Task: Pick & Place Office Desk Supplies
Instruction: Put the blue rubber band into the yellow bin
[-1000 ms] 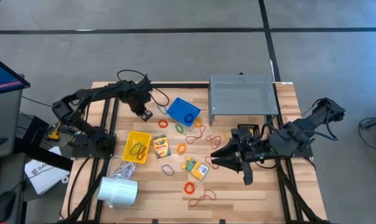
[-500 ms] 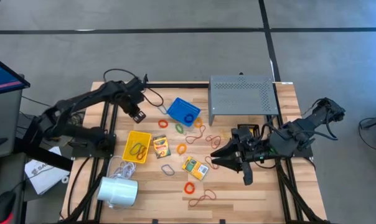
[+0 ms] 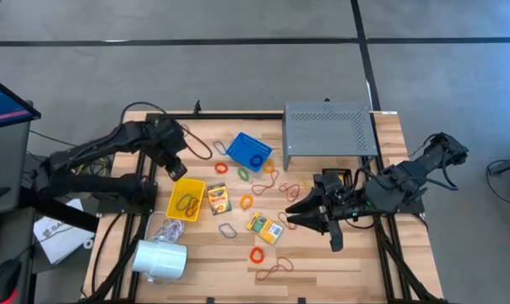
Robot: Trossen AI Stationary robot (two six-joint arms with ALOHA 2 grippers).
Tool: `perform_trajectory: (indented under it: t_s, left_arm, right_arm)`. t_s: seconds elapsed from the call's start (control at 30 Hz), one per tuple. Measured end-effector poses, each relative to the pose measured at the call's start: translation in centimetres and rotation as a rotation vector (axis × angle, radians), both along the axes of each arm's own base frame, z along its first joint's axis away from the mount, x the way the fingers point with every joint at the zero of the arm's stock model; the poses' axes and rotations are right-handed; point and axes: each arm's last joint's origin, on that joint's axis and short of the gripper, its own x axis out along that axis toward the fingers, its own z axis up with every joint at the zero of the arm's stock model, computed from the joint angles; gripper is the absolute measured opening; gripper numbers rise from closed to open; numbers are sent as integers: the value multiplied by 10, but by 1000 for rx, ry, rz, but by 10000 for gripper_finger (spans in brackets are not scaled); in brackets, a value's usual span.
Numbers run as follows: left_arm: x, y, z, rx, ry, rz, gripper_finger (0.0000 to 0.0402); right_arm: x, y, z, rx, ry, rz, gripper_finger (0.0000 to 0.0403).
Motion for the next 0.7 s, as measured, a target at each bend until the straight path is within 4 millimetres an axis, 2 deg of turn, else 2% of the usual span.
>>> perform_trajectory:
  t_s: [0.7]
  left_arm:
    - [25,-82,-3,-169,14,-195,0]
  right_arm:
    - [0,0,0,-18,1,4,111]
